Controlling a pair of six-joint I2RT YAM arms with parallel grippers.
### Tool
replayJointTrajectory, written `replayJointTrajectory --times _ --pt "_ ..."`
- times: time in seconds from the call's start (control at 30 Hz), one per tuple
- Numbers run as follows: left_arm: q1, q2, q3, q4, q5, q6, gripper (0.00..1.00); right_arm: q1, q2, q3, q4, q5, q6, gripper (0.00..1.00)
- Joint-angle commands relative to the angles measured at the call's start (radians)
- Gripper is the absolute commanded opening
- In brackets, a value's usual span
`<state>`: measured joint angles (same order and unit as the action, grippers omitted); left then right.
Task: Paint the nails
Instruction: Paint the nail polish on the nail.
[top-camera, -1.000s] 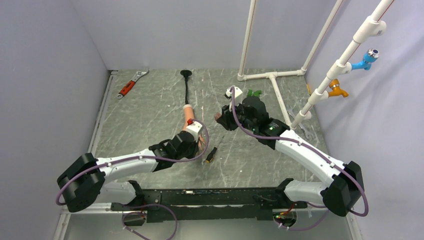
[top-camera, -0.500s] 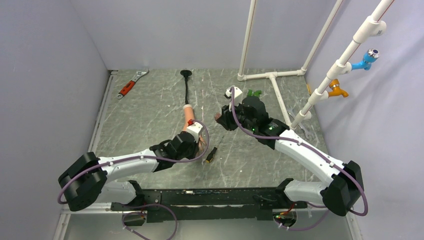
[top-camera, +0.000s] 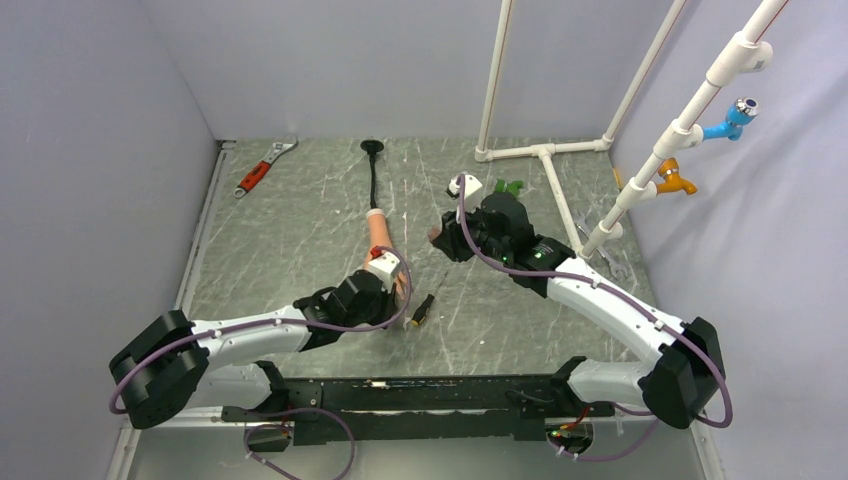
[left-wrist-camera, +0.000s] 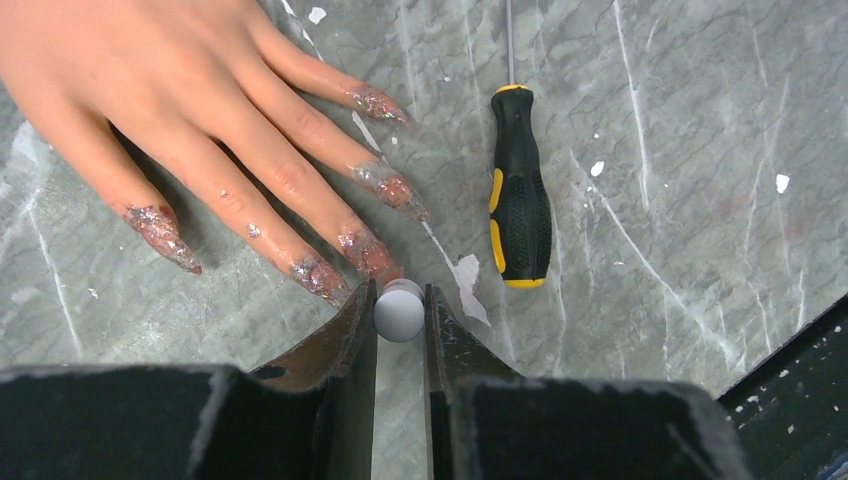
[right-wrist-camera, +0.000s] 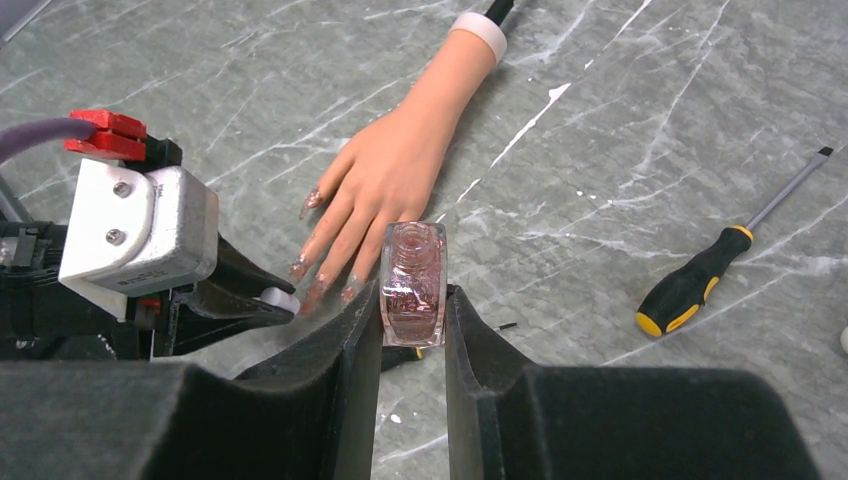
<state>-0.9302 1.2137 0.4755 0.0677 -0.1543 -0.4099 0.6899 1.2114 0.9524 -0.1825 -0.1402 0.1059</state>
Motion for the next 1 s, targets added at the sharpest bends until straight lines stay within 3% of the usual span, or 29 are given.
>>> replayJointTrajectory --times 0.0,0.47,0.97 --pt "-0.002 -0.035 0.002 0.03 0.001 -0.008 0.0 -0.003 0.006 0.025 0.037 -0.01 0.003 0.0" --pt "0.0 -0.033 0.049 -0.023 -0.076 0.078 0.0 -0.003 0.019 0.034 0.032 0.004 -0.002 0.0" --pt "0.021 0.022 0.088 0.001 -0.054 0.092 0.0 -0.003 0.011 0.013 0.055 -0.001 0.001 0.0"
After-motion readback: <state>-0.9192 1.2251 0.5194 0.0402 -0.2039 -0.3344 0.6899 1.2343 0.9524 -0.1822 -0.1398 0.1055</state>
